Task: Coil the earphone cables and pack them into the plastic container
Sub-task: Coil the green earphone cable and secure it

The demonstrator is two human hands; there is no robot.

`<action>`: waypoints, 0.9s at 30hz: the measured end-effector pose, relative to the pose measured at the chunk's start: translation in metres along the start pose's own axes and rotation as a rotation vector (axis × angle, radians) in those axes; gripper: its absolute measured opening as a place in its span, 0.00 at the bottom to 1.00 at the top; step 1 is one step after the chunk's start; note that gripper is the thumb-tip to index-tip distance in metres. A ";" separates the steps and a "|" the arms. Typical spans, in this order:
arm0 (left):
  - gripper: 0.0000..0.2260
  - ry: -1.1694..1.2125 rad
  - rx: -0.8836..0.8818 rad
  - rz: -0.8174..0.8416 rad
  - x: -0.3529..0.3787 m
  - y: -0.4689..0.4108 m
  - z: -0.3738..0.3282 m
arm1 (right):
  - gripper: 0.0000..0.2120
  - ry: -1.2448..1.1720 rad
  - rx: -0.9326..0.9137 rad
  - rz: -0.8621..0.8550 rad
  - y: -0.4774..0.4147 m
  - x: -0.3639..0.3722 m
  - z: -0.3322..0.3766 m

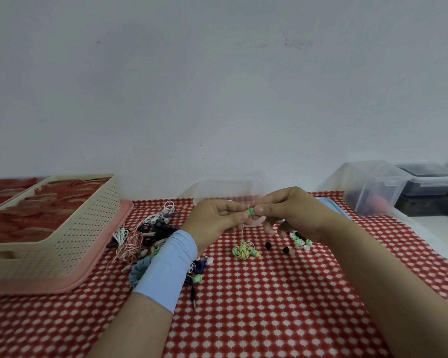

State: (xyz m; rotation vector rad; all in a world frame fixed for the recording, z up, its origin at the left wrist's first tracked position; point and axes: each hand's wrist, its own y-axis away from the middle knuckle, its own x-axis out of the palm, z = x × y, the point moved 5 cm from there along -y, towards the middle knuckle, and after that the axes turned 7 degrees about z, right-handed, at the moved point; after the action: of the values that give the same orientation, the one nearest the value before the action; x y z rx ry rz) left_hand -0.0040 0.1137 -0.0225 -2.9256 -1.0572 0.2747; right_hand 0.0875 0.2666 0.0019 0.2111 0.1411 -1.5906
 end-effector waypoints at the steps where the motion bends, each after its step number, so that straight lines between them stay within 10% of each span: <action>1: 0.07 0.023 -0.001 0.009 0.001 0.000 0.000 | 0.06 -0.006 -0.002 0.002 0.000 0.000 0.000; 16: 0.07 0.018 0.019 0.036 0.005 0.000 0.003 | 0.08 -0.090 0.056 -0.055 -0.007 0.005 -0.012; 27: 0.06 0.007 -0.036 -0.070 -0.004 -0.003 0.006 | 0.04 0.276 -0.080 -0.132 -0.001 0.004 0.009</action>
State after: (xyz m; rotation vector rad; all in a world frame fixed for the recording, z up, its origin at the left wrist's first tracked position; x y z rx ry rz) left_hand -0.0101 0.1136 -0.0275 -2.9105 -1.1731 0.2467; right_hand 0.0859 0.2610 0.0096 0.3644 0.4397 -1.6774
